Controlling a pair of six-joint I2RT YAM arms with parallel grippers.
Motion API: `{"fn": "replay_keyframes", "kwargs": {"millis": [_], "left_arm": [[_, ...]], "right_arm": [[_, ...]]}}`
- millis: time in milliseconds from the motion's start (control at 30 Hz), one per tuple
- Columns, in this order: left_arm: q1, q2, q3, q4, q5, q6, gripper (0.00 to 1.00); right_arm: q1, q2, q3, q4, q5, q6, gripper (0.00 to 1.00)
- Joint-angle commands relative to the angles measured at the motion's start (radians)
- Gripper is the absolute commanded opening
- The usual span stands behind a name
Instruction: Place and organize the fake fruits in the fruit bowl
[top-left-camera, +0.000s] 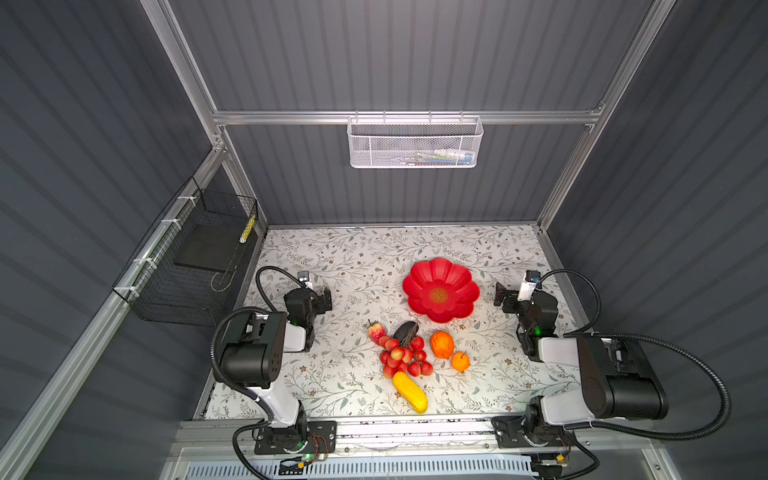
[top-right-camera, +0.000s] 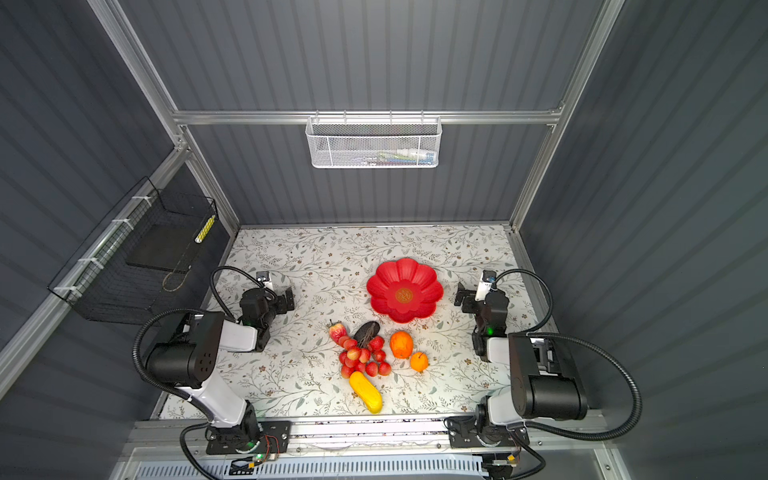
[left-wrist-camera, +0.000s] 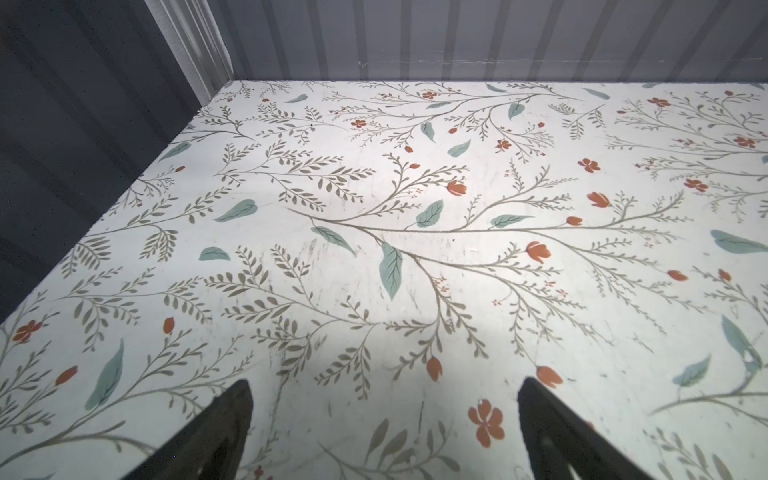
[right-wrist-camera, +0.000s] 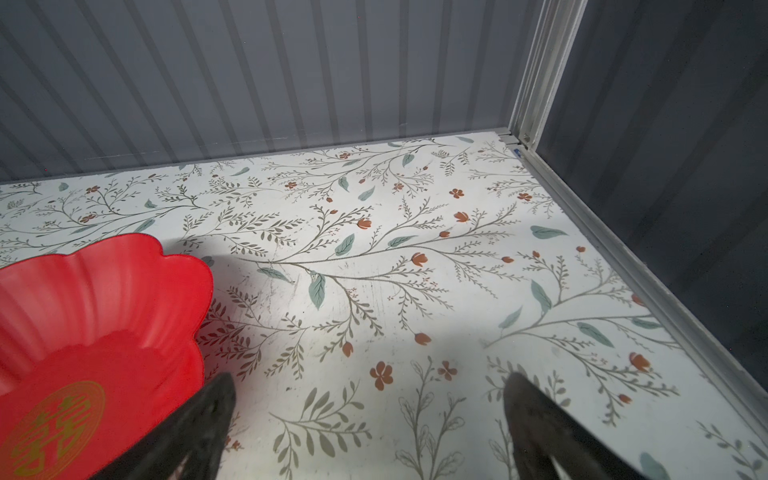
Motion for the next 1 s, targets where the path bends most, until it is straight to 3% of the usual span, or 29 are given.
{"fn": "replay_keyframes", "kwargs": {"millis": [0, 200, 267, 333, 400, 433, 500, 533, 600, 700, 867, 967], "left_arm": [[-0.002, 0.010, 0.017, -0.005, 0.024, 0.021, 1.00], [-0.002, 0.010, 0.016, -0.004, 0.024, 0.023, 1.00], [-0.002, 0.005, 0.010, 0.014, 0.020, 0.022, 1.00], [-0.003, -0.048, 0.018, -0.041, 0.017, 0.025, 1.00], [-0.005, -0.132, 0.069, -0.224, 0.022, 0.013, 1.00], [-0.005, -0.165, 0.121, -0.326, 0.013, -0.005, 1.00], [-0.006, -0.215, 0.198, -0.488, -0.001, -0.106, 1.00], [-0.006, -0.234, 0.218, -0.517, 0.020, -0.156, 1.00], [-0.005, -0.276, 0.225, -0.533, 0.066, -0.269, 1.00], [-0.005, -0.339, 0.245, -0.672, 0.024, -0.477, 1.00], [-0.005, -0.397, 0.246, -0.842, 0.099, -0.469, 1.00], [-0.005, -0.441, 0.204, -0.812, 0.133, -0.492, 1.00]], "right_arm": [[-0.003, -0.002, 0.018, 0.001, -0.002, 0.001, 0.99], [0.000, -0.006, 0.011, 0.014, 0.015, 0.002, 0.99], [0.005, -0.029, -0.004, 0.030, 0.076, 0.022, 0.99], [0.008, -0.126, 0.027, -0.123, 0.143, 0.044, 0.99], [0.008, -0.221, 0.136, -0.402, 0.142, 0.085, 0.99], [0.008, -0.249, 0.192, -0.508, 0.150, 0.154, 0.99], [0.004, -0.275, 0.278, -0.652, 0.175, 0.433, 0.99], [-0.002, -0.276, 0.297, -0.697, 0.131, 0.478, 0.99], [-0.017, -0.264, 0.300, -0.693, -0.054, 0.401, 0.99], [-0.018, -0.299, 0.284, -0.735, -0.181, 0.403, 0.99], [0.076, -0.440, 0.350, -1.160, -0.124, 0.384, 0.99], [0.179, -0.509, 0.340, -1.354, -0.110, 0.390, 0.98]]}}
